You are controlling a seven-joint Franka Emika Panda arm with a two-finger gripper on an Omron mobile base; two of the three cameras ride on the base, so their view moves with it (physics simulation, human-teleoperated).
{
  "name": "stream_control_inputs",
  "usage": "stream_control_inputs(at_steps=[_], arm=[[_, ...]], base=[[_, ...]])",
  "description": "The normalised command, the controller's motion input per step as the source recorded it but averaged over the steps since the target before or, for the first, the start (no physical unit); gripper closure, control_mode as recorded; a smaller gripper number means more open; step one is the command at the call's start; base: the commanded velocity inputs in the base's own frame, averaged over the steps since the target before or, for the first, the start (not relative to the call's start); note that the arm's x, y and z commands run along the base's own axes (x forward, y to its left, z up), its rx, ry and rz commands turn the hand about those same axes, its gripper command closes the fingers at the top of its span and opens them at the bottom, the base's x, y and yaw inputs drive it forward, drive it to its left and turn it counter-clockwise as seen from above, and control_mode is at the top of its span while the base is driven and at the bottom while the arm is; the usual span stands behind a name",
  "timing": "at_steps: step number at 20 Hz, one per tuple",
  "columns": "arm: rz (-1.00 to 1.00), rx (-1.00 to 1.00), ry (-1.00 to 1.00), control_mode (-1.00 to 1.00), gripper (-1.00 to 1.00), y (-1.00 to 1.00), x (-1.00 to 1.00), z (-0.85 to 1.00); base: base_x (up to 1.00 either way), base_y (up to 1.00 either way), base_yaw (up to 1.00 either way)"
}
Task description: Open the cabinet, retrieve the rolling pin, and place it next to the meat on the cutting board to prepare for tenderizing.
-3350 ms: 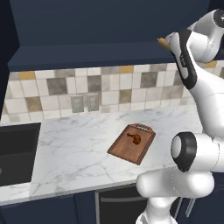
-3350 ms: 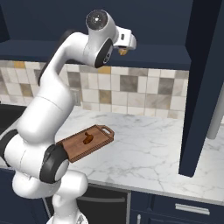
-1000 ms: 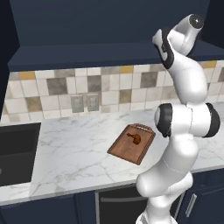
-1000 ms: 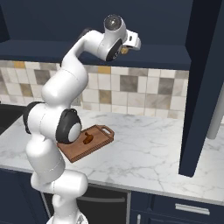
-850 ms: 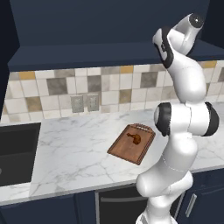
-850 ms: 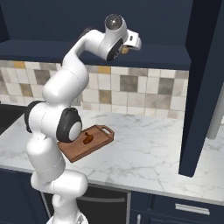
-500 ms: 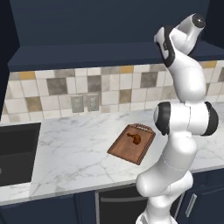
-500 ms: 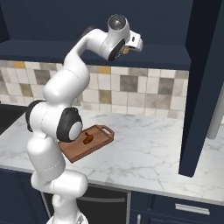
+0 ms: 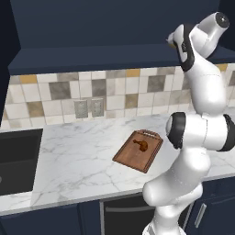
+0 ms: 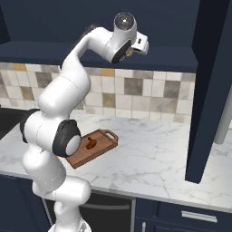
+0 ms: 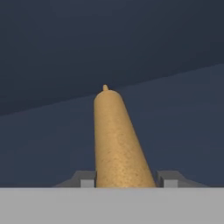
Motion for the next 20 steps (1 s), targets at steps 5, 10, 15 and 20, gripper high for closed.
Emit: stream_control_inputs(at_steps=[5,10,15,20], arm=[[0.01,0.05,-0.14,-1.00,1.00,0.00,-0.89,-0.01],[0.02,0.06,-0.22,-1.00,1.00,0.11,-1.00,-0.05],[0.04,0.02,-0.15,-1.00,1.00,0.29,-1.00,0.00],[0.06,0.00,-0.02,-1.00,1.00,0.39,-1.00,-0.03]], base=[[0.00,0.00,0.00],[0.00,0.00,0.00],[0.00,0.00,0.00],[0.00,0.00,0.00]])
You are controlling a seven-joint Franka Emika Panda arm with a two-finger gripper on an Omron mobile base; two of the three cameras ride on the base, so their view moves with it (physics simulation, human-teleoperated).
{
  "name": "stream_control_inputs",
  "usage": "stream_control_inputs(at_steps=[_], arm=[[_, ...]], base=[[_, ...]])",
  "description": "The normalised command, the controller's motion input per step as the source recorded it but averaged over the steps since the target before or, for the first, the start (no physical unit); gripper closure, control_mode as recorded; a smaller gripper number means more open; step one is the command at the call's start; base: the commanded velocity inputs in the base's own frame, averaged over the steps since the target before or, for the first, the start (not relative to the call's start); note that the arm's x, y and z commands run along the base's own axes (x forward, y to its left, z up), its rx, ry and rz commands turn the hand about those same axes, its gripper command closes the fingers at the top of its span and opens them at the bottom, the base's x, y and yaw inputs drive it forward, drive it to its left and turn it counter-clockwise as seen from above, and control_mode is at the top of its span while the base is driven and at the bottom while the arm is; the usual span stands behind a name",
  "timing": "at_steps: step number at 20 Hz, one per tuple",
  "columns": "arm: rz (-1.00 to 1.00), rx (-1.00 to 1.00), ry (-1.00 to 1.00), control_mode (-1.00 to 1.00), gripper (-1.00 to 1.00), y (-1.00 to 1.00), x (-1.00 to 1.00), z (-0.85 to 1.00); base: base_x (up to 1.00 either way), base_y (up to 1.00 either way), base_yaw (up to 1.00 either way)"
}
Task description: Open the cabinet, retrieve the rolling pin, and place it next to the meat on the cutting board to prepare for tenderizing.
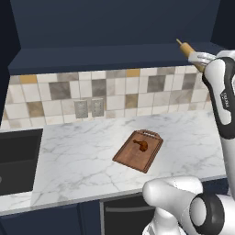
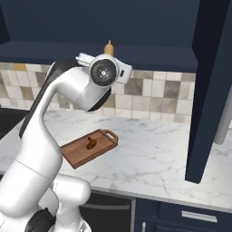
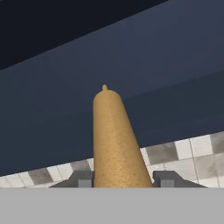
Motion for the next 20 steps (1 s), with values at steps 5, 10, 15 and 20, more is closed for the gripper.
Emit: stream_control_inputs(at_steps=[5,10,15,20], arm=[[0.12,-0.01,0.00,-1.00,1.00,0.55,-1.00,-0.20],[0.16,-0.05,0.03,-1.00,1.00,0.70,-0.99,-0.34],[0.20,-0.08,0.08,-1.00,1.00,0.73,-0.63,-0.52],[0.22,-0.10,0.09,-1.00,1.00,0.56,-0.10,-0.70]], base=[[0.00,0.00,0.00],[0.00,0.00,0.00],[0.00,0.00,0.00],[0.00,0.00,0.00]])
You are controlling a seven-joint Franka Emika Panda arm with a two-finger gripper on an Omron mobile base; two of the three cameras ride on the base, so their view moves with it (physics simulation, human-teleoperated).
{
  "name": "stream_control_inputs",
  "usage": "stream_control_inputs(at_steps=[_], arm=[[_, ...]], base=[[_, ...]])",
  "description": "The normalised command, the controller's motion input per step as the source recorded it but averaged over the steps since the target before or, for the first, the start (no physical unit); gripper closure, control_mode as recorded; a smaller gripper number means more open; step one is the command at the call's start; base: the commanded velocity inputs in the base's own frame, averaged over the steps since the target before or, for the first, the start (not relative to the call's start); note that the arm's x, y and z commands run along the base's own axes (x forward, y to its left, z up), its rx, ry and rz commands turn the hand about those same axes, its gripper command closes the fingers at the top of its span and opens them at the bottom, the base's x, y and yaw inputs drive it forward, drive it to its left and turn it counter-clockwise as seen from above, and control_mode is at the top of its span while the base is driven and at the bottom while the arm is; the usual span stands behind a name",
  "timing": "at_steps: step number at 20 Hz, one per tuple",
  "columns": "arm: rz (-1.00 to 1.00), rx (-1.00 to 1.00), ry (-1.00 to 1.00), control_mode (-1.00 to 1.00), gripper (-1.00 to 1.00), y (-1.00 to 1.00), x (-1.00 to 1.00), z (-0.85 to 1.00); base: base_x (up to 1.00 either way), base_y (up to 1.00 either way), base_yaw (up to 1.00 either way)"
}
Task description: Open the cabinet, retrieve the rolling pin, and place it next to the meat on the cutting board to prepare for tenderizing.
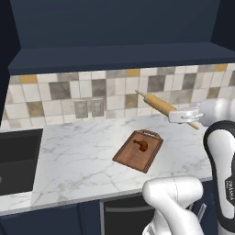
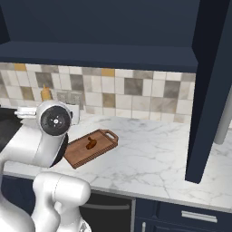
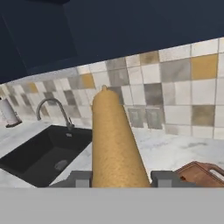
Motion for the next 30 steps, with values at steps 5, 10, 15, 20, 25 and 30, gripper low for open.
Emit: stream_control_inputs(at_steps=[5,10,15,20,25,30], arm=[[0.17,-0.16,0.16,-1.00,1.00,0.33,0.32,-0.74],[0.14,-0.11,0.11,-1.00,1.00,0.18,0.40,-0.74],[0.10,-0.05,0.00,-1.00,1.00,0.02,0.35,-0.73],[0.10,-0.02,0.00,-1.00,1.00,0.00,0.38,-0.65],[0.09,-0.03,0.00,-1.00,1.00,0.00,0.41,-0.59],[0.07,-0.02,0.00,-1.00,1.00,0.00,0.44,-0.51]], base=[[0.00,0.00,0.00],[0.00,0.00,0.00],[0.00,0.00,0.00],[0.00,0.00,0.00],[0.00,0.00,0.00],[0.00,0.00,0.00]])
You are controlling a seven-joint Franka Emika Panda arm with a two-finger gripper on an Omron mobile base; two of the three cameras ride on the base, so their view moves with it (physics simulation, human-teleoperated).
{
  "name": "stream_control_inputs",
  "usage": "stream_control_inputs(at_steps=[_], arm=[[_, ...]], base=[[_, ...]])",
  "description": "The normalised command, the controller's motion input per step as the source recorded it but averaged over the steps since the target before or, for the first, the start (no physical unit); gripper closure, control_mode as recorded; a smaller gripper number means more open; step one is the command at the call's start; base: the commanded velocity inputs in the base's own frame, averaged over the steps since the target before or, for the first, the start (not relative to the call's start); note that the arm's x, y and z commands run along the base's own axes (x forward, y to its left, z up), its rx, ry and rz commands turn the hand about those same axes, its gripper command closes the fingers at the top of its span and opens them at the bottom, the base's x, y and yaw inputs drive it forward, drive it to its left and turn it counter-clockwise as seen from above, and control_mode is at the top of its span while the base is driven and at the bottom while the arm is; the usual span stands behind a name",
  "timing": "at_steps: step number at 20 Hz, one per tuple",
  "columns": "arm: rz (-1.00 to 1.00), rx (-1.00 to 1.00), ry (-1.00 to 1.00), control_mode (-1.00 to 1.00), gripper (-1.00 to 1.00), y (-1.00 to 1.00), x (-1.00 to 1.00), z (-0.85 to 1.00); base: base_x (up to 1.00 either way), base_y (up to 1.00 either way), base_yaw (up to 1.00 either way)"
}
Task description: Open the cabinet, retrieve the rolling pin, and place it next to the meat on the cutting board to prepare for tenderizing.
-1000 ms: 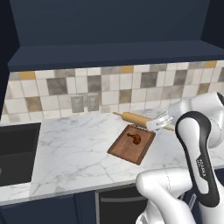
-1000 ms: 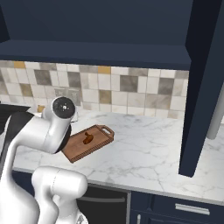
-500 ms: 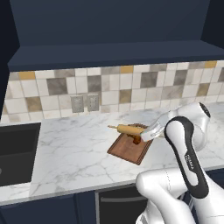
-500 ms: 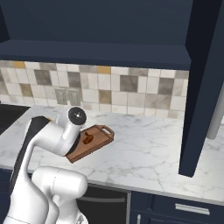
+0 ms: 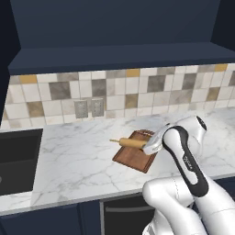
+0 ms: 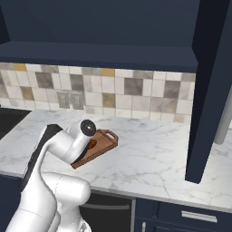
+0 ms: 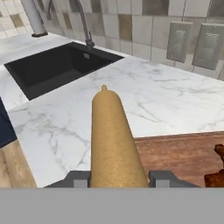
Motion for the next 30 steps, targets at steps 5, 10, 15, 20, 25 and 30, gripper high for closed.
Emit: stream_control_inputs(at_steps=[5,10,15,20,25,30], arm=[[0.04,-0.03,0.00,-1.00,1.00,-0.08,0.46,-0.43],[0.03,-0.04,0.00,-1.00,1.00,-0.07,0.44,-0.39],[0.03,-0.03,0.00,-1.00,1.00,-0.02,0.28,-0.49],[0.00,-0.01,0.00,-1.00,1.00,-0.04,0.05,-0.38],[0.00,0.00,0.00,-1.00,1.00,-0.03,0.05,-0.25],[0.00,0.01,0.00,-1.00,1.00,0.00,0.02,-0.08]], base=[[0.00,0.00,0.00],[0.00,0.00,0.00],[0.00,0.00,0.00],[0.00,0.00,0.00],[0.00,0.00,0.00],[0.00,0.00,0.00]])
